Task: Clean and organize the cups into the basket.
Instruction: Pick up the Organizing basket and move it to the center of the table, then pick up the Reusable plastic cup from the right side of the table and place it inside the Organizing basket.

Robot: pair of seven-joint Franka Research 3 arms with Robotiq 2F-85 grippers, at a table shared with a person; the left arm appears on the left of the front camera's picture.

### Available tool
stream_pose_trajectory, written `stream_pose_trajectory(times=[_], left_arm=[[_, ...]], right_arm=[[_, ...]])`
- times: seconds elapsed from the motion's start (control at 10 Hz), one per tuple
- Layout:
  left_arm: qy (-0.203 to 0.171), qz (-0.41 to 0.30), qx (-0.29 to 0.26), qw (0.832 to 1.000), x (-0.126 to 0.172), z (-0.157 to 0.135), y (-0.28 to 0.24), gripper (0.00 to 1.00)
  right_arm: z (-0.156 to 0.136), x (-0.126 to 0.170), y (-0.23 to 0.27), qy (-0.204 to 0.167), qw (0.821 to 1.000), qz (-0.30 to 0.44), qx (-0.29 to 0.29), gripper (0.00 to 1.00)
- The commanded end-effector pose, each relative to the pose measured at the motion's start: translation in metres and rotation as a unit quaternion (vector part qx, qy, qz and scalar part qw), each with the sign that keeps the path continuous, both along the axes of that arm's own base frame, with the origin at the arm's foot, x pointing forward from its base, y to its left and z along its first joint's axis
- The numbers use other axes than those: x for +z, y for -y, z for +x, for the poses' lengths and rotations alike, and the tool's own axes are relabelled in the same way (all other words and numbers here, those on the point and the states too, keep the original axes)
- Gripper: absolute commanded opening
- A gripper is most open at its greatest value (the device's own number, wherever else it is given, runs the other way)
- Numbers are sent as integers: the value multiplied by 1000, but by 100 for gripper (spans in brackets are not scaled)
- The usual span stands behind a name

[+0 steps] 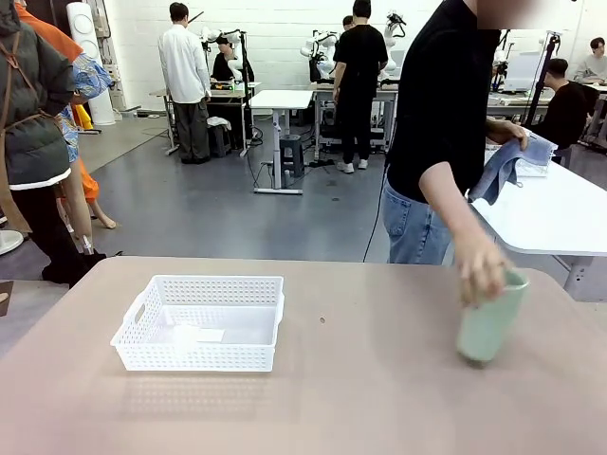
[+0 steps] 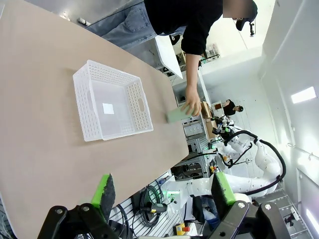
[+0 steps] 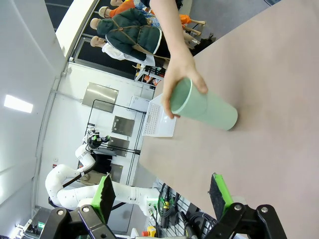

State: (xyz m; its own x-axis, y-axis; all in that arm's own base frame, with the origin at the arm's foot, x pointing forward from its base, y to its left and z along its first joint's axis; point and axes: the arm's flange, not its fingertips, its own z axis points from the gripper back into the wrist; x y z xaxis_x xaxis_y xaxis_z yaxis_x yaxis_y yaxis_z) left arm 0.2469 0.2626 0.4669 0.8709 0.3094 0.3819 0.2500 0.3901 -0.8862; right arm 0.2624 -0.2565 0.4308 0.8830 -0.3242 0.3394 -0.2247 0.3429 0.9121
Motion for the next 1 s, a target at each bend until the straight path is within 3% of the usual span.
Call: stream_pose_trajectory(times=[0.0, 0.9], left_arm=[[14, -5, -1, 1000, 2, -1, -2, 100], [14, -5, -1, 1000, 2, -1, -2, 100]], right_arm=[[-1, -1, 1, -1, 1000, -6, 1, 100], [-1, -1, 1, -1, 1000, -6, 1, 100]])
